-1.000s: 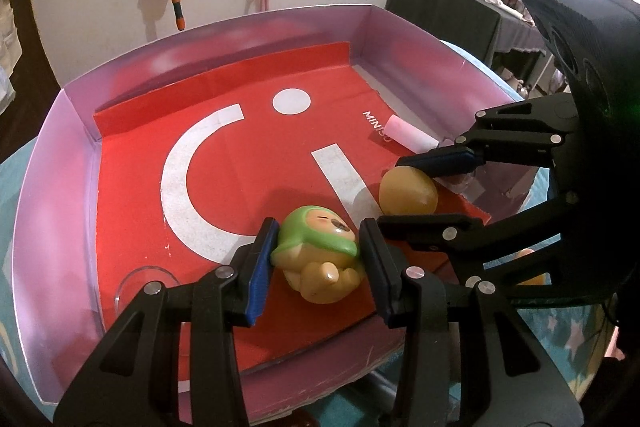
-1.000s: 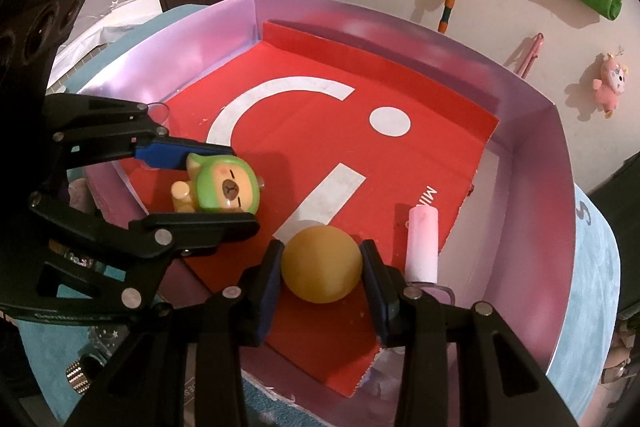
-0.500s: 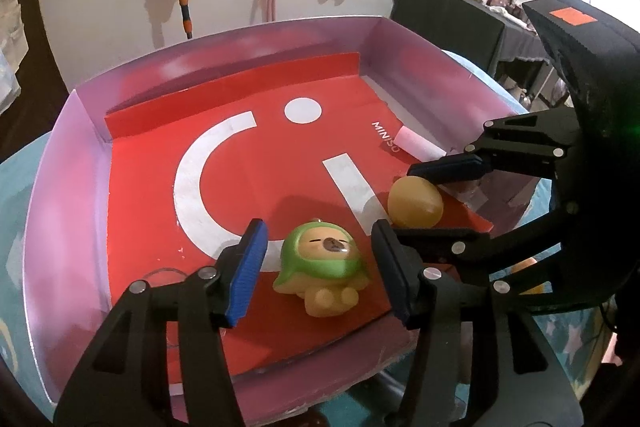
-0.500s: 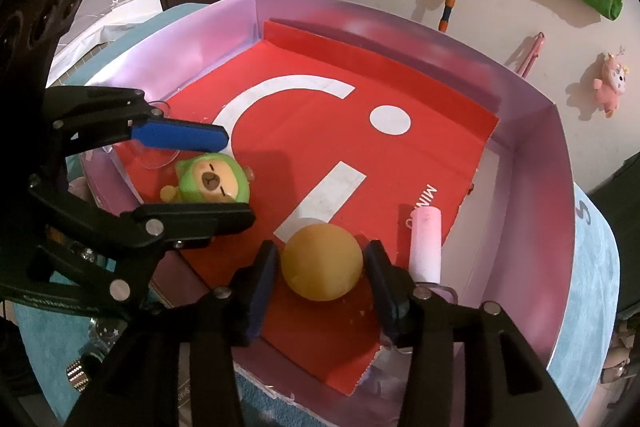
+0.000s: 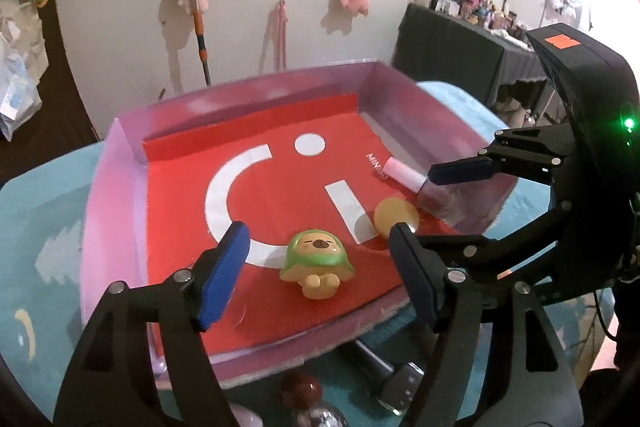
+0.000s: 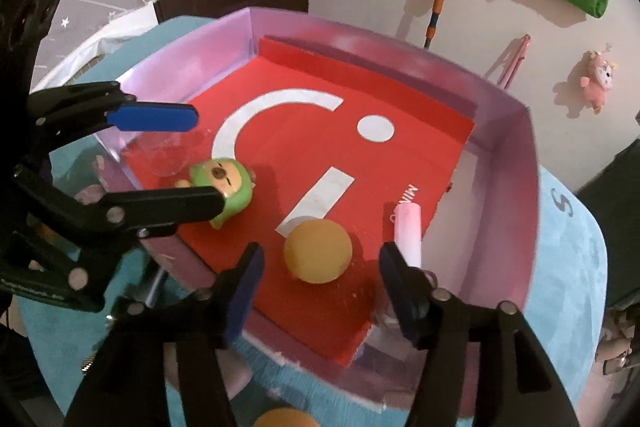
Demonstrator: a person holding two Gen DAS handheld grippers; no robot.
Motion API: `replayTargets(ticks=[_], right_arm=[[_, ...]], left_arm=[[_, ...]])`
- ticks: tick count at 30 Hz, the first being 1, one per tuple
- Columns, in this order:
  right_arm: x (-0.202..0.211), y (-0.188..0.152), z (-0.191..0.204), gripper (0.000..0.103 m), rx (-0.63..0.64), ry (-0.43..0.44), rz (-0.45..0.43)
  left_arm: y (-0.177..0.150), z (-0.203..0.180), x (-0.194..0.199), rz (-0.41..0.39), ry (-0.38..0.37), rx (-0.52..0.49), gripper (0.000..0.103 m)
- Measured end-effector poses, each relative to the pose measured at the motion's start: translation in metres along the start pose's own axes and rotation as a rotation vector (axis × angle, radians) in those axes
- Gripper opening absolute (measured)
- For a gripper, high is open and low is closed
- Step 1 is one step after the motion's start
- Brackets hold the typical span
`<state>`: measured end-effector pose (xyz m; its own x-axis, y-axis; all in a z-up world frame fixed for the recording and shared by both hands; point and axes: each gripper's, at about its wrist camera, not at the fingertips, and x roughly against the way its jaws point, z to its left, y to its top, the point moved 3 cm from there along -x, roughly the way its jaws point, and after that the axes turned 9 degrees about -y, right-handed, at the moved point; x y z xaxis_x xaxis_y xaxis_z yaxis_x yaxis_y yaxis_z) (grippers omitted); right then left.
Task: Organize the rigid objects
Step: 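Lift both open tools up and away from the pink box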
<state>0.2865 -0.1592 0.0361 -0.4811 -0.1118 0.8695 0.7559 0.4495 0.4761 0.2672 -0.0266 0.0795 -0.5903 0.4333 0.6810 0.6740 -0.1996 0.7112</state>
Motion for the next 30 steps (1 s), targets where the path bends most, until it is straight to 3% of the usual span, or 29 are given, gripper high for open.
replayTargets(ticks=[11, 13, 15, 19, 30], right_arm=[[0.079, -0.008, 0.005, 0.087, -0.055, -0.05, -0.108], [0.094, -0.012, 0.008, 0.095, -0.062, -0.061, -0.127], [0.106, -0.017, 0.01, 0.097, -0.065, -0.076, -0.143], [0.132, -0.028, 0.016, 0.103, -0.097, -0.098, -0.177], [0.177, -0.083, 0.038, 0.103, -0.21, -0.149, -0.263]], left_arm=[[-0.014, -0.027, 0.066, -0.123, 0.042, 0.018, 0.083], [-0.02, -0.032, 0.081, -0.149, 0.059, 0.019, 0.089], [-0.025, -0.037, 0.095, -0.185, 0.071, 0.025, 0.093], [-0.035, -0.043, 0.117, -0.231, 0.095, 0.042, 0.094], [-0.089, -0.056, 0.147, -0.252, 0.109, 0.124, 0.094]])
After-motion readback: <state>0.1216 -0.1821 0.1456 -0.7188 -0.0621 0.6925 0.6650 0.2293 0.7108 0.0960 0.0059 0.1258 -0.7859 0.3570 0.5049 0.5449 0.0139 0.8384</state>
